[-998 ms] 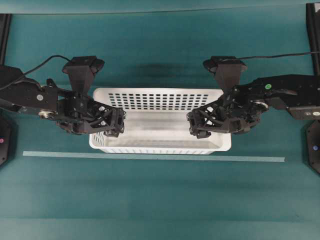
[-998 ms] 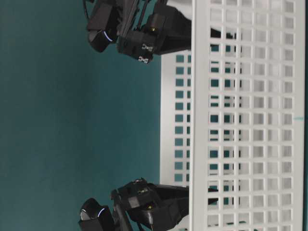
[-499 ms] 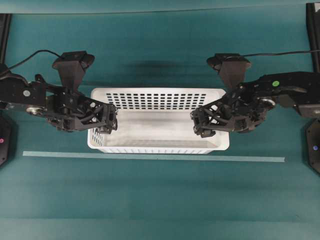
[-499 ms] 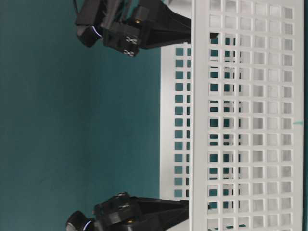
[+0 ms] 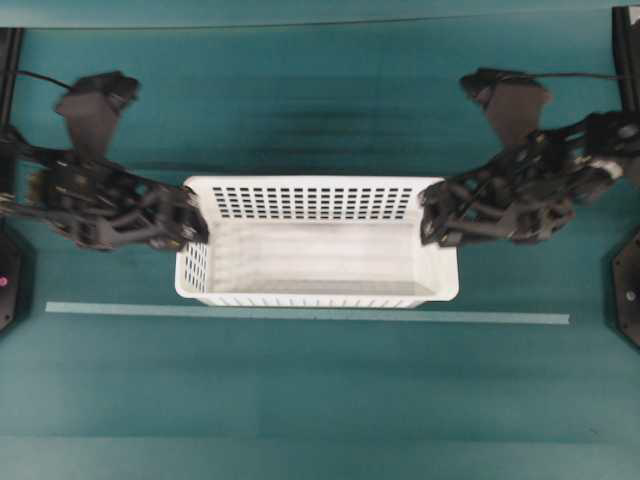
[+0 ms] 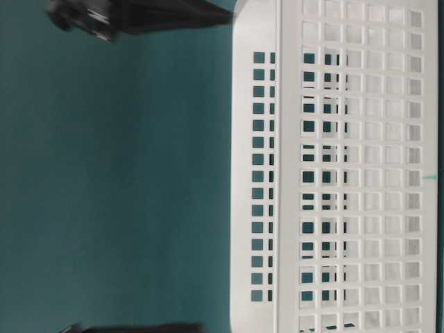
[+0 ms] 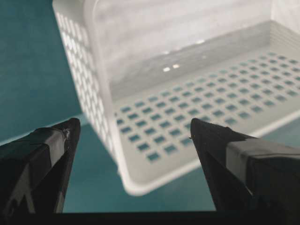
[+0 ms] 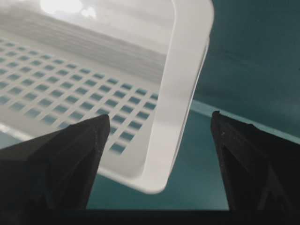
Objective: Lift the white basket with both hands.
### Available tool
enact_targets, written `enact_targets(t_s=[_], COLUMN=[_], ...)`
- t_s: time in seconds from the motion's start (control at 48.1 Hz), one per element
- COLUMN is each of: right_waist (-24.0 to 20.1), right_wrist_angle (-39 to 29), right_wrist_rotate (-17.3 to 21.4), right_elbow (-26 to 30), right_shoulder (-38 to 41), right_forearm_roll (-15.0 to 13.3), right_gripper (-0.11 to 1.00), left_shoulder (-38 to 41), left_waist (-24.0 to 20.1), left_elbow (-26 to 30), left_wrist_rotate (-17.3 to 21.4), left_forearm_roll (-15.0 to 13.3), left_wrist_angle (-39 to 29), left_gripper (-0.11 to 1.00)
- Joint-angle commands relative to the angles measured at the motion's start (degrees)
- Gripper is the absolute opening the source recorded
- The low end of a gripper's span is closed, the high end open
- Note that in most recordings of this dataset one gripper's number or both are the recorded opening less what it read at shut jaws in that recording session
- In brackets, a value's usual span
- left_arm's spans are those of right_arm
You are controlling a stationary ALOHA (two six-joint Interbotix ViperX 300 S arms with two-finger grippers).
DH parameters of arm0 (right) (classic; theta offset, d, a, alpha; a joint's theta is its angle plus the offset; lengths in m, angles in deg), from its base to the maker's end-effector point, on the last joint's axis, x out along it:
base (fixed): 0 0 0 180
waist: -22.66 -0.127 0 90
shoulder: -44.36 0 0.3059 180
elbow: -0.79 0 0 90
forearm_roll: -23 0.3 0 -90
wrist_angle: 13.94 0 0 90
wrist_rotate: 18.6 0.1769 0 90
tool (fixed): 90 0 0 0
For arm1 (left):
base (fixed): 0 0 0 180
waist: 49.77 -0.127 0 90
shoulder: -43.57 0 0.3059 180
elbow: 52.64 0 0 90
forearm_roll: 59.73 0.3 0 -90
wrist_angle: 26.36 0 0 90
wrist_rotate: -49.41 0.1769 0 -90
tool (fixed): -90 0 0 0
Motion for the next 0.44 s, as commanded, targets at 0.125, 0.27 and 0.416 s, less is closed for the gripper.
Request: enact_targets(t_s=[0.125, 0.27, 0.416], right_waist=[0.1, -1.1, -1.8], right_wrist_angle=[2.2, 5.5, 12.2], right_wrist_rotate=[-4.3, -11.0, -18.3], right_elbow=[1.7, 1.8, 0.7], right_shoulder=[-6.7, -10.8, -15.0], right_forearm_roll=[-0.4, -0.5, -0.5], right_gripper=[0.89, 0.89, 0.89], left_shoulder=[-7.3, -11.3, -15.6], left_waist=[-0.3, -0.3, -0.2], left_elbow=[0.5, 1.1, 0.7], left_wrist_rotate=[4.8, 10.9, 18.5], left_forearm_roll=[0.3, 0.3, 0.3], left_wrist_angle=[-0.4, -0.4, 2.0], left_gripper=[0.94, 0.94, 0.94])
